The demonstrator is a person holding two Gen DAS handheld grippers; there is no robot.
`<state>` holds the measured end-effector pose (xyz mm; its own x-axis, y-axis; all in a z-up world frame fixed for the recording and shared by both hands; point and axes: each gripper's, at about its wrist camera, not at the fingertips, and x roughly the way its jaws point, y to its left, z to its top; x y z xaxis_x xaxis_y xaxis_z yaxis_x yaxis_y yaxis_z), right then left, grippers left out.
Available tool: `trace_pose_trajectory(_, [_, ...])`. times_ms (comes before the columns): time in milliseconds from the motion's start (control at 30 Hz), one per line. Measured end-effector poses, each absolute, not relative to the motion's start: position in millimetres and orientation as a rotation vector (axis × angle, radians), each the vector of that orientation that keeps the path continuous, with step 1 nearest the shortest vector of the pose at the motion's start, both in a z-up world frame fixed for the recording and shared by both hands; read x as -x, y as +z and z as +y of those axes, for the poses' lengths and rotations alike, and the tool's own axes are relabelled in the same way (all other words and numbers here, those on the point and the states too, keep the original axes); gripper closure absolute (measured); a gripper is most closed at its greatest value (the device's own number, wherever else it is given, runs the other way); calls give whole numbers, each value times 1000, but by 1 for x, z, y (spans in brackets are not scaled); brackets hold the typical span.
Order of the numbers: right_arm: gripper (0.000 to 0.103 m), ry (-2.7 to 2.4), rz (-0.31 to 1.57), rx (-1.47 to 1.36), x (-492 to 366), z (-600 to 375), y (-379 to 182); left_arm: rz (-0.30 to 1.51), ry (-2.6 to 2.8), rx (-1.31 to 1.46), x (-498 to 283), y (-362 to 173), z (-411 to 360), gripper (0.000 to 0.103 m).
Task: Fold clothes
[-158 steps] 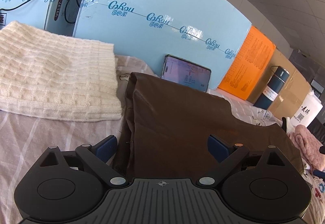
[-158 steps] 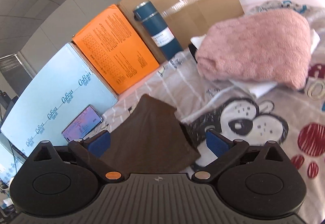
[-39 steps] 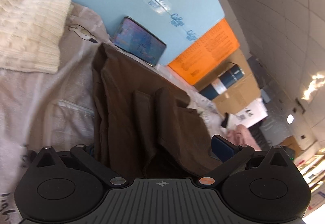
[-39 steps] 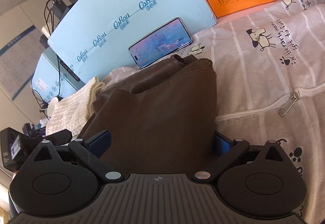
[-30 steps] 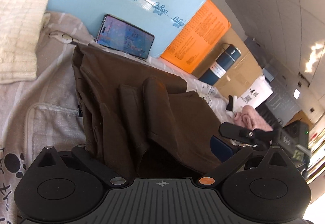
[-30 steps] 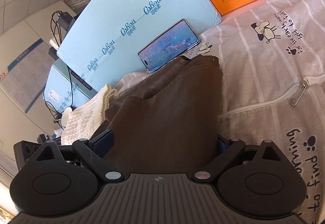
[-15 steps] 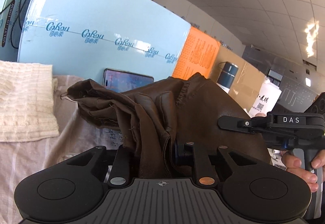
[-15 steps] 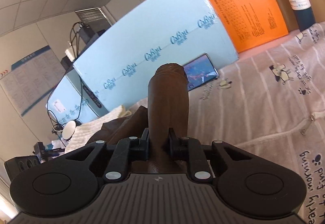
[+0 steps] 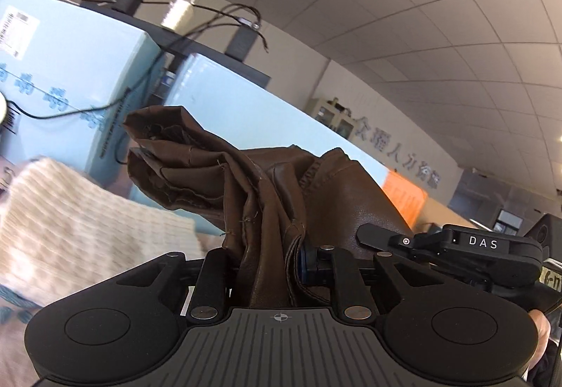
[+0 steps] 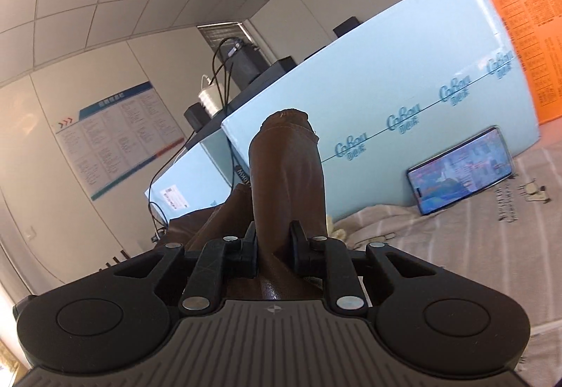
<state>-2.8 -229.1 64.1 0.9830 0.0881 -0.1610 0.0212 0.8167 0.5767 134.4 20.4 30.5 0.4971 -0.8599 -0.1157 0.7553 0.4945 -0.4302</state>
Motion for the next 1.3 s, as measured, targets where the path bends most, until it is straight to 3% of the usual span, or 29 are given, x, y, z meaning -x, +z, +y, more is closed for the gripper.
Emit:
trace_pose_trajectory(333, [87, 119, 205, -619, -112, -184, 46, 311, -844, 327, -217, 17, 67, 84])
trace_pose_trajectory(533, [87, 62, 287, -597, -143, -184, 16, 404, -765, 281, -236, -1, 69, 82])
trace_pose_trajectory(600, [87, -3, 296, -529, -146, -183, 11, 412, -722, 265, -235, -2, 69, 75])
trace_pose_trajectory(700, [81, -67, 319, -434, -149, -180, 5, 444, -616, 225, -231, -2, 67, 47])
trace_pose_trajectory(733, [76, -88, 329, -406, -150, -179, 4, 451, -591, 210, -231, -2, 67, 37])
trace_pose_trajectory(867, [61, -173, 371, -319, -157, -177, -7, 419, -462, 168, -223, 0, 70, 13])
trace_pose_trajectory(1200, [48, -226, 391, -231, -158, -171, -11, 413, -318, 165, -228, -8, 81, 7])
trace_pose_trajectory(1300, [30, -214, 370, -214, -146, -169, 0, 339, -268, 194, -215, 0, 86, 7])
